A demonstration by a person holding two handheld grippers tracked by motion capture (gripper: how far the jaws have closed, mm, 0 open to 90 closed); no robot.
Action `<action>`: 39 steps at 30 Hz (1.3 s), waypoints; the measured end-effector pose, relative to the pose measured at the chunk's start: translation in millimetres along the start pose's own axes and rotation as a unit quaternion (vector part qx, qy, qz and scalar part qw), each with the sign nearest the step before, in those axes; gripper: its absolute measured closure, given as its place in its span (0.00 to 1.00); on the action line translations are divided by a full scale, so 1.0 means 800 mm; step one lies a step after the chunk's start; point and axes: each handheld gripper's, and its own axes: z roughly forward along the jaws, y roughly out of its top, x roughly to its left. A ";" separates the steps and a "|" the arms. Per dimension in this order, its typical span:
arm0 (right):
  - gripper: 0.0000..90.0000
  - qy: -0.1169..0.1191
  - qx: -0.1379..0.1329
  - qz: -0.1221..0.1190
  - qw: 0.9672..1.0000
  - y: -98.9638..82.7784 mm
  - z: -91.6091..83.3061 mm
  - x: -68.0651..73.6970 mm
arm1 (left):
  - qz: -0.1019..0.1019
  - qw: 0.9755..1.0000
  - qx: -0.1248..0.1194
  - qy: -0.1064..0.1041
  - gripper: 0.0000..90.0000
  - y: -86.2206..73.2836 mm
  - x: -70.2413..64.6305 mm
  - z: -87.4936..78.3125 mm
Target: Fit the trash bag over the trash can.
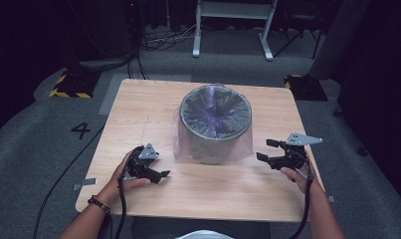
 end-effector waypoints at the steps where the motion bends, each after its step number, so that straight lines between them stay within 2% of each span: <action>1: 0.24 0.000 0.000 0.000 1.000 0.000 0.000 0.000 | -0.001 1.000 -0.001 0.000 0.18 0.000 0.000 0.000; 8: 0.21 -0.017 -0.026 -0.020 0.999 0.014 -0.011 0.007 | -0.010 1.000 0.002 0.014 0.18 -0.006 0.005 0.002; 13: 0.21 -0.028 -0.040 -0.024 0.999 0.028 -0.019 0.011 | -0.015 1.000 0.005 0.015 0.17 -0.007 0.008 0.002; 16: 0.21 -0.032 -0.052 -0.035 0.998 0.042 -0.024 0.015 | -0.015 1.000 0.005 0.015 0.16 -0.007 0.008 0.002; 27: 0.23 -0.047 -0.068 -0.053 0.995 0.081 -0.032 0.021 | -0.015 1.000 0.006 0.015 0.16 -0.005 0.010 0.004; 33: 0.24 -0.040 -0.082 -0.045 0.995 0.101 -0.030 0.022 | -0.016 1.000 0.006 0.014 0.16 -0.005 0.010 0.004; 39: 0.24 -0.033 -0.081 -0.057 0.995 0.120 -0.020 0.030 | -0.017 1.000 0.005 0.014 0.16 -0.005 0.010 0.004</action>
